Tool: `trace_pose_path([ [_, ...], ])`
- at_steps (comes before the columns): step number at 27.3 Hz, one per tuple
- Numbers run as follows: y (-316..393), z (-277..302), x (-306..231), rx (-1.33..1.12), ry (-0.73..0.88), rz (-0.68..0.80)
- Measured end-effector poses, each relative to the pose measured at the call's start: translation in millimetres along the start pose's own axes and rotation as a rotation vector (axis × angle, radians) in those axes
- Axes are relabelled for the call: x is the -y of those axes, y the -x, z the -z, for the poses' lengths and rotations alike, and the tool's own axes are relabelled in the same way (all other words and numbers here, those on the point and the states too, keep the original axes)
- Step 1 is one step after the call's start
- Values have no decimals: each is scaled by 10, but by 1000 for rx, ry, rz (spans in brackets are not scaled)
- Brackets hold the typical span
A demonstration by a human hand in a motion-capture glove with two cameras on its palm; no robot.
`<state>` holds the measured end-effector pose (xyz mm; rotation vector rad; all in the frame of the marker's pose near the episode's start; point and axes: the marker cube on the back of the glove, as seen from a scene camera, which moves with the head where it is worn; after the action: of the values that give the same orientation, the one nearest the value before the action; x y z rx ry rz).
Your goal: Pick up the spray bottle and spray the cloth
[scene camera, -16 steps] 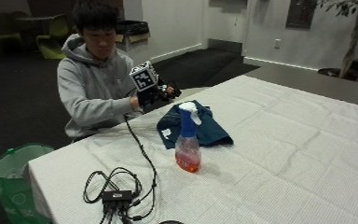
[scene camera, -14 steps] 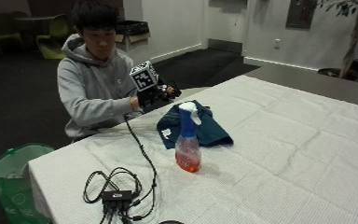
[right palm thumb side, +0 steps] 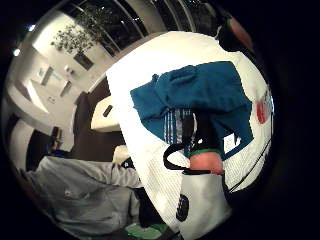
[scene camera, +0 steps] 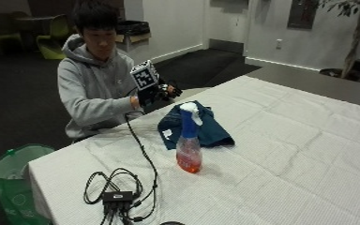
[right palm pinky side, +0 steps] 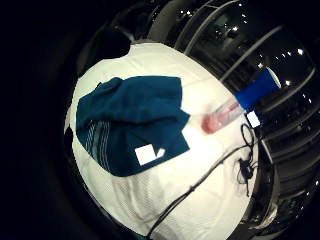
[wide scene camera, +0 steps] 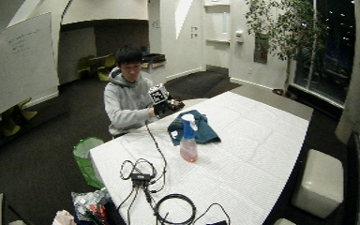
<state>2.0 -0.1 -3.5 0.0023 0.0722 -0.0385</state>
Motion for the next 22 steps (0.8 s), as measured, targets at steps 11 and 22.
trace_pose_path([
  [11, -91, 178, -114, -6, -43, -38],
  [22, -492, 400, -256, -45, -166, -128],
])
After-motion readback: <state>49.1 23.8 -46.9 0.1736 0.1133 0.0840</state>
